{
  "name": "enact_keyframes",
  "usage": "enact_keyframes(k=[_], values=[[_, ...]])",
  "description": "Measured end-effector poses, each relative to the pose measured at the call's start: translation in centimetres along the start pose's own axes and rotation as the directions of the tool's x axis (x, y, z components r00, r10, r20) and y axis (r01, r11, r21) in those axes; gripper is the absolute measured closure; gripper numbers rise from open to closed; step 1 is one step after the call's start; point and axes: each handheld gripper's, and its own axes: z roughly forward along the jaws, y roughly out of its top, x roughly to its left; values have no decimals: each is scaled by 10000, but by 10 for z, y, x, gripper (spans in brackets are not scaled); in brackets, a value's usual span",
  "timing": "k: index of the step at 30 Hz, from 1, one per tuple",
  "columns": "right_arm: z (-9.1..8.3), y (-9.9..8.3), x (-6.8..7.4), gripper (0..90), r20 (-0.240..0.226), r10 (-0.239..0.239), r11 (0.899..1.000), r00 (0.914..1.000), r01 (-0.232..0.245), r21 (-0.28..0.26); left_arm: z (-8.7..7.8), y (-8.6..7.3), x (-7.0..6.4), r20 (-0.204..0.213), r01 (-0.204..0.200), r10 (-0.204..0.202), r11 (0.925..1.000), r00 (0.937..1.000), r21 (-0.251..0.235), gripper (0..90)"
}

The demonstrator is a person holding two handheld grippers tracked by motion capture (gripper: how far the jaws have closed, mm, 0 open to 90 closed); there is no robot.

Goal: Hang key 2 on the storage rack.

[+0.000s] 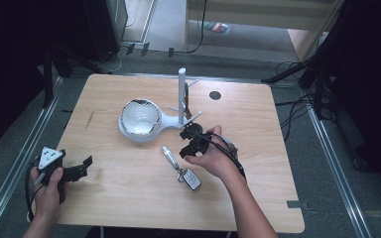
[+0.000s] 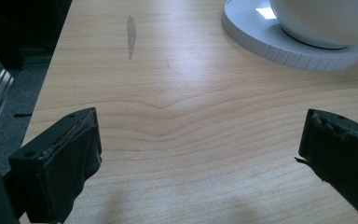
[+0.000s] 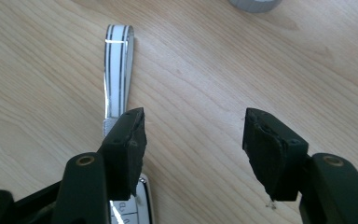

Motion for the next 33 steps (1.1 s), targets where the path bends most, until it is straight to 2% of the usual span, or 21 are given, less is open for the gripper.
enact_keyframes(k=[5,13,15,21,26,30,33], values=[[1,1,4,403,-113,-133,9998,9998,134,119,0,0,0,7,44,-44,10000,10000,8,0],[4,3,11,416,-90,-96,9990,9999,99,426,0,0,0,-5,20,-20,10000,10000,-4,0],[6,3,13,421,-48,-154,9985,9999,157,518,0,0,0,-3,56,-56,10000,10000,-14,0],[12,7,22,446,-316,-160,9969,9994,184,768,0,0,0,-14,63,-63,10000,10000,-22,0],[19,8,29,468,-397,-354,9931,9986,396,1100,0,0,1,12,93,-93,10000,10000,-24,0],[24,8,30,482,-421,-371,9914,9984,421,1241,0,0,1,12,88,-88,10000,10000,-10,0],[28,8,33,495,-475,-207,9892,9987,274,1438,0,0,1,20,99,-99,9999,9999,-22,0]])
